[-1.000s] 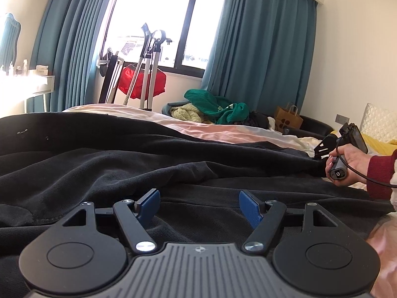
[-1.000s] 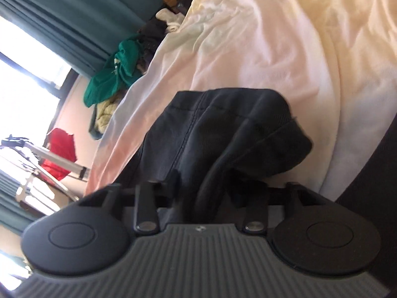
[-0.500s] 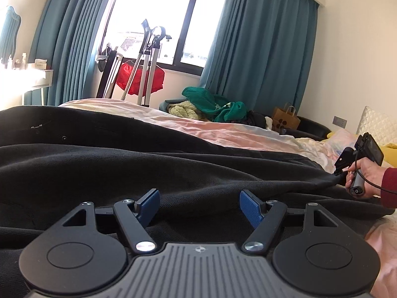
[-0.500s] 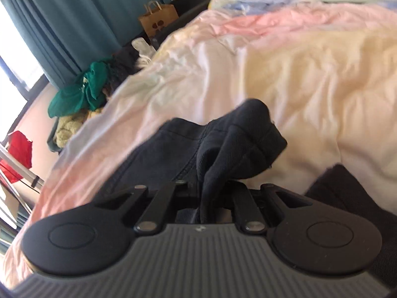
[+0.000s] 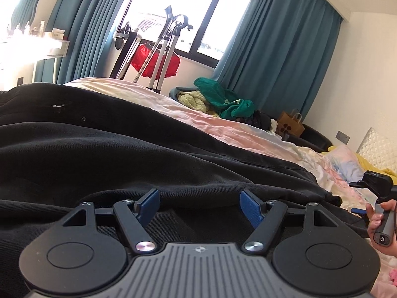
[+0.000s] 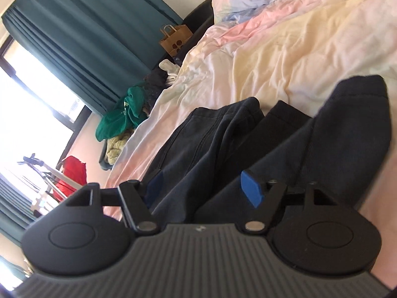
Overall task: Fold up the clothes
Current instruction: 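Grasp the waistband with the left gripper while the right gripper holds the leg hem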
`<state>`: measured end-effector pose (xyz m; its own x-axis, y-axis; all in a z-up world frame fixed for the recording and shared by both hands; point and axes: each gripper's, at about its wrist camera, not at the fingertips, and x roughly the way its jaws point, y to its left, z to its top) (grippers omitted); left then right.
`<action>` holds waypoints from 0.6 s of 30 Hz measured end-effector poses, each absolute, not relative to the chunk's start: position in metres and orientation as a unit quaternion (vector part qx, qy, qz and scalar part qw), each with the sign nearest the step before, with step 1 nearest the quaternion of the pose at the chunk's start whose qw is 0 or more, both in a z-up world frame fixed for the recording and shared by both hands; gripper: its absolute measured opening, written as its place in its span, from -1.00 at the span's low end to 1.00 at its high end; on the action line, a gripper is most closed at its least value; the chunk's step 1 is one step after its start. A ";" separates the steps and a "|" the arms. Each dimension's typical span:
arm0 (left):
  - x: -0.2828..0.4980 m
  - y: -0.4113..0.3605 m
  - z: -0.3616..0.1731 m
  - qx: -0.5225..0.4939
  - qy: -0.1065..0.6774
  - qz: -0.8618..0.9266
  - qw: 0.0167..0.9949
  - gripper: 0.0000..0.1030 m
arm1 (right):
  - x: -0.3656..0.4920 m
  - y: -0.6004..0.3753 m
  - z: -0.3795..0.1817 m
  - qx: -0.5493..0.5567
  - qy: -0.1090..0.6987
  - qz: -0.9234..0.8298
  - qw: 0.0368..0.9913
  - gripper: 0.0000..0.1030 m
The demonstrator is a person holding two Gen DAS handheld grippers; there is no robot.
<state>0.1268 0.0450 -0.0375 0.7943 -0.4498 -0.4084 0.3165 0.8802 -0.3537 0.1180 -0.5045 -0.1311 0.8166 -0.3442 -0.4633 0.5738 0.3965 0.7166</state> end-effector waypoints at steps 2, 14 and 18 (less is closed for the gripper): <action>0.117 0.053 -0.030 -0.149 0.251 -0.204 0.934 0.44 | 0.097 -0.494 -0.129 0.487 0.125 -0.269 0.822 0.41; 0.037 0.174 0.004 -0.277 0.326 -0.083 0.900 0.44 | -0.002 -0.510 -0.136 0.552 0.203 -0.244 0.771 0.40; 0.027 0.214 0.008 -0.320 0.366 -0.053 0.872 0.45 | -0.019 -0.520 -0.147 0.575 0.198 -0.244 0.755 0.40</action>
